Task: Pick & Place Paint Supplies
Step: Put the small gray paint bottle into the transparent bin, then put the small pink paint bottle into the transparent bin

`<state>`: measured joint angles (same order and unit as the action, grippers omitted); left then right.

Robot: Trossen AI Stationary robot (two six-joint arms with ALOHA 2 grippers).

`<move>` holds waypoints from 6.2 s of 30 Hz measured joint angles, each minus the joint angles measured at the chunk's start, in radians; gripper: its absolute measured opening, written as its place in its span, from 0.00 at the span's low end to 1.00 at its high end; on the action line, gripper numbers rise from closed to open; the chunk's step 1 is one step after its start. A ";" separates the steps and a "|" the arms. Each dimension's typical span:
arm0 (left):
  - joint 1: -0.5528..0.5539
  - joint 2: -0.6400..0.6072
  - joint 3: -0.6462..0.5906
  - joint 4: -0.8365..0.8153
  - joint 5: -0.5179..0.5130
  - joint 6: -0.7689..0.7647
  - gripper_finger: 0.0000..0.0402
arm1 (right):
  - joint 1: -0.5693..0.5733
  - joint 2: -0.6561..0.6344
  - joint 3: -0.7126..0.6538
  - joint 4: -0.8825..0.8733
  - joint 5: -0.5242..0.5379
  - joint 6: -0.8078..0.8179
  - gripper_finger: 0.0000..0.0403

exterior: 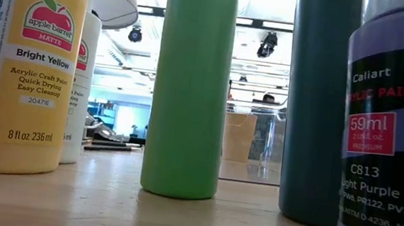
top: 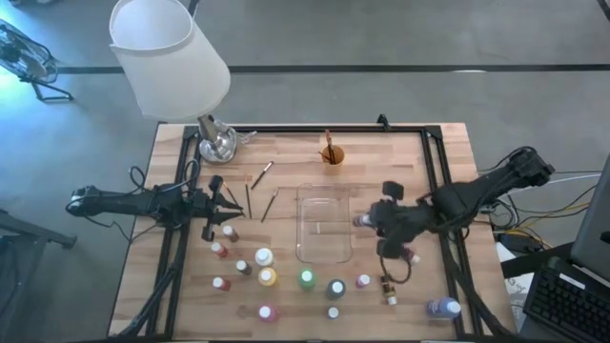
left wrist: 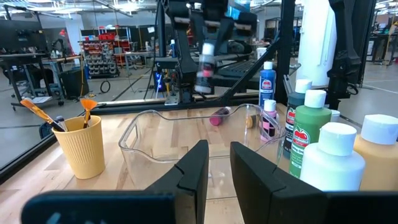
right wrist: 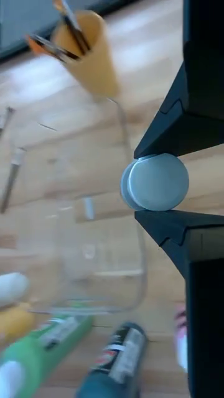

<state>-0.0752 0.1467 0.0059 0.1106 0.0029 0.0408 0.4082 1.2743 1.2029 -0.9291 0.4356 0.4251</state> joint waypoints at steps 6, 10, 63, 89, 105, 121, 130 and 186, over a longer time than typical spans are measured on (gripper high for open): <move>0.000 0.000 0.000 0.000 0.000 0.000 0.18 | -0.125 0.000 0.014 0.135 -0.153 -0.167 0.29; 0.000 0.000 0.000 0.000 0.000 0.000 0.18 | -0.201 0.000 0.008 0.166 -0.206 -0.224 0.28; 0.000 0.000 0.000 0.000 0.000 0.000 0.18 | -0.479 0.434 -0.006 0.276 -0.310 -0.411 0.41; 0.000 0.001 0.000 -0.002 0.000 0.000 0.18 | -0.463 0.251 0.002 0.113 -0.279 -0.421 0.47; 0.000 0.001 0.000 -0.007 0.000 0.000 0.18 | -0.044 0.078 0.001 -0.155 -0.288 0.060 0.50; 0.000 0.001 0.000 -0.008 0.000 0.000 0.18 | 0.417 0.171 -0.062 0.043 -0.060 0.525 0.46; 0.000 0.001 0.000 -0.015 0.000 0.000 0.18 | 0.440 0.226 -0.190 0.258 0.027 0.555 0.50; 0.000 0.002 0.000 -0.039 0.000 0.000 0.18 | 0.375 0.233 -0.116 0.043 0.104 0.479 0.28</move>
<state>-0.0750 0.1482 0.0059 0.0711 0.0025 0.0410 0.7835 1.5072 1.0872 -0.8859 0.5396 0.9036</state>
